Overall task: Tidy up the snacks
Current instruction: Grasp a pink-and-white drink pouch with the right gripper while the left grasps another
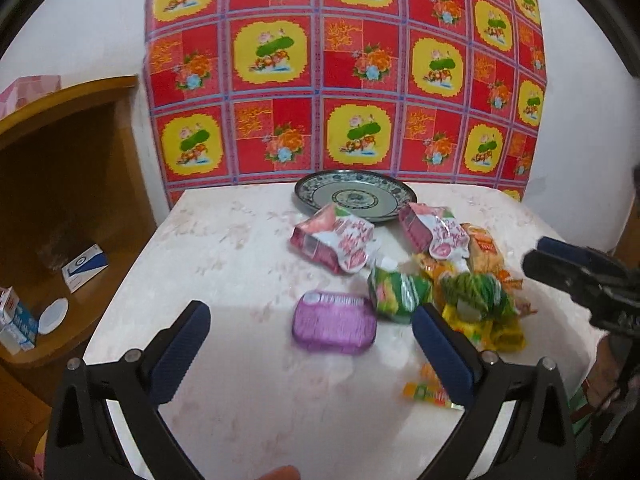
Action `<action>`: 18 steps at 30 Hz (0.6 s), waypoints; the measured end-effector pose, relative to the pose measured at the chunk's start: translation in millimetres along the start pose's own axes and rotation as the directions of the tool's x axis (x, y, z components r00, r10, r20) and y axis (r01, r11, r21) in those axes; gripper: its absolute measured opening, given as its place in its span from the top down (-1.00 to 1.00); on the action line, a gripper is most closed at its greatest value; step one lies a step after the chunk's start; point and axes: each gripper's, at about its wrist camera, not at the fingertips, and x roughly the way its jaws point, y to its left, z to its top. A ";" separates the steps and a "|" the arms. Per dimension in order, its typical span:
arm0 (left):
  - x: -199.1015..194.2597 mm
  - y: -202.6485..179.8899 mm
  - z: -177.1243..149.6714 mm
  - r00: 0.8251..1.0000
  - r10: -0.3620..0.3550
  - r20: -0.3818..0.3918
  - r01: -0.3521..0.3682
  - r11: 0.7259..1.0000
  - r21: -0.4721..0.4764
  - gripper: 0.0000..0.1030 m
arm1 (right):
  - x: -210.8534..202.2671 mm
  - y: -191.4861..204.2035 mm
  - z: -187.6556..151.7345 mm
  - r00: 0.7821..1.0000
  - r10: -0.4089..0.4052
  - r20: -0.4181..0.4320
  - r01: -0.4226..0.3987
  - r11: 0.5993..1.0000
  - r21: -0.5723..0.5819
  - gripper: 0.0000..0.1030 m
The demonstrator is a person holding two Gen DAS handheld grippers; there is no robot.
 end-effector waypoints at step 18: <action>74.6 20.9 57.1 0.994 -0.003 -0.107 -0.006 0.996 -0.085 -1.00 | 154.7 -9.4 56.0 0.919 -0.043 -0.392 0.028 0.999 -0.044 -0.33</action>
